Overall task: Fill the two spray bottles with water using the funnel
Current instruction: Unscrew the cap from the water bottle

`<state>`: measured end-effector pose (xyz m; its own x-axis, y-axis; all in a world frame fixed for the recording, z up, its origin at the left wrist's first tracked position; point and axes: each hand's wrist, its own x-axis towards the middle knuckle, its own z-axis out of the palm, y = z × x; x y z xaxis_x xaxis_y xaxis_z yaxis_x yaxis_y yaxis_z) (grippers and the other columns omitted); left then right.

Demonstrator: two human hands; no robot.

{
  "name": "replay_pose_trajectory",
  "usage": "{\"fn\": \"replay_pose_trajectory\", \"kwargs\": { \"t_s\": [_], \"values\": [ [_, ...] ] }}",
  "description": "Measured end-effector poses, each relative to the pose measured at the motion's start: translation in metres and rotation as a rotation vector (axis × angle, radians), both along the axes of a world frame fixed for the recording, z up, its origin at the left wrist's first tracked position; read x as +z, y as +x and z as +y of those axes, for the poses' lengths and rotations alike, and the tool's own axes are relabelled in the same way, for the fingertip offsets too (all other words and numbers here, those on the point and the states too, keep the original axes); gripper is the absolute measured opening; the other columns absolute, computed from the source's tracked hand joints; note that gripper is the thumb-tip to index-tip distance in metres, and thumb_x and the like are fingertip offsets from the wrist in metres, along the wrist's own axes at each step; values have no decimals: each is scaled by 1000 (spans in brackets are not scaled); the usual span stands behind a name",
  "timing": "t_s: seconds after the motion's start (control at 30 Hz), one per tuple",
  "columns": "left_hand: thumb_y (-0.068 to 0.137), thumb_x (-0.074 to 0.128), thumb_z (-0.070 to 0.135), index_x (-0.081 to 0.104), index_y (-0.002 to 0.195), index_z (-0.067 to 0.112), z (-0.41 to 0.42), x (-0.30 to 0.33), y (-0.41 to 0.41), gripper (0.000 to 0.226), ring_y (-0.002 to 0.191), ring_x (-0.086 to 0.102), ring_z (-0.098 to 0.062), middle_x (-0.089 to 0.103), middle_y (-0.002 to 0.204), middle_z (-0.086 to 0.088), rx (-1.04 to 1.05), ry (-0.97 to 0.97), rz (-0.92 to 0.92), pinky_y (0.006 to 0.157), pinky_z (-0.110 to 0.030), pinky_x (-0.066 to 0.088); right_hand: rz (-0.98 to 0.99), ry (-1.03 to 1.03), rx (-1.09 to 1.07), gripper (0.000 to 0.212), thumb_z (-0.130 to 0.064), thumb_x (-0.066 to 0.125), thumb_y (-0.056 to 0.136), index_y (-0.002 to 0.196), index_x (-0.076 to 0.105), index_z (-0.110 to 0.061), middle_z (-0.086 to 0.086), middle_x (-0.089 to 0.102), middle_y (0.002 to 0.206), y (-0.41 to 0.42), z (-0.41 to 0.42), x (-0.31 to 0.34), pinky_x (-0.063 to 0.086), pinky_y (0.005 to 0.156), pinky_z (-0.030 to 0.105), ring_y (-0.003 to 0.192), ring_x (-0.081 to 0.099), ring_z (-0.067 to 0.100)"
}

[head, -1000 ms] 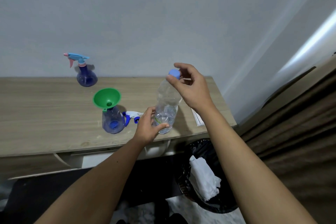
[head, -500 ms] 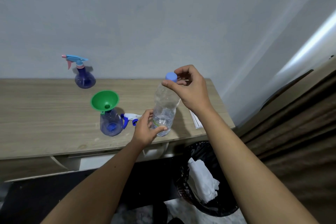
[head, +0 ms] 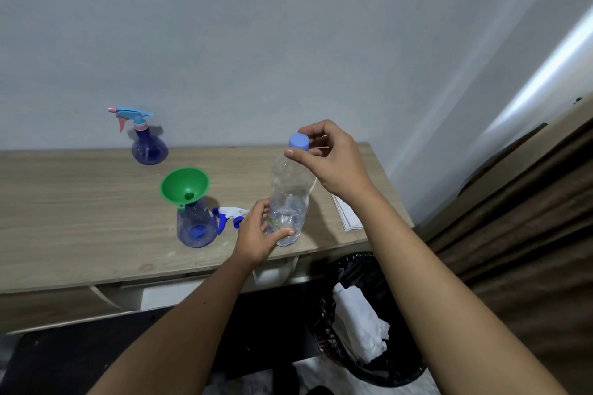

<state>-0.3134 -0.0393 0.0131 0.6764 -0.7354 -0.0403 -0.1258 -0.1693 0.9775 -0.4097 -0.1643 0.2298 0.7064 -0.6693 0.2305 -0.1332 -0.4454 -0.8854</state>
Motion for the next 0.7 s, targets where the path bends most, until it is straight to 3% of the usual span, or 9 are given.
{"fn": "replay_pose_trajectory", "kwargs": {
  "t_s": [0.13,0.23,0.43,0.7],
  "values": [
    [71,98,20,58,131,21,1,1,1,72,121,62,-3,67,128,4,-2,0,-9,94,-10,51,5,-40,154,32,-11,77,93,123,73,-21,0,64,121,-5,-5,4,56,102,36,108,67,10],
    [70,98,16,59,129,19,1,3,0,70,120,62,0,68,126,4,-8,-2,-12,94,-10,51,-42,-23,148,34,-7,73,95,126,71,-22,6,66,126,-5,-7,10,55,106,42,115,68,20],
    [70,98,15,58,130,16,0,4,1,72,114,60,11,67,126,2,-21,8,8,91,-6,49,-111,39,74,37,-3,75,92,127,71,-15,2,72,115,-17,-19,10,54,96,25,95,61,14],
    [70,98,19,56,133,18,0,4,0,75,120,64,-11,66,127,1,-17,24,-16,101,-25,55,-19,81,-50,35,-2,77,91,122,70,-18,-3,70,107,-51,-48,-54,53,86,19,79,59,2]
  ]
}}
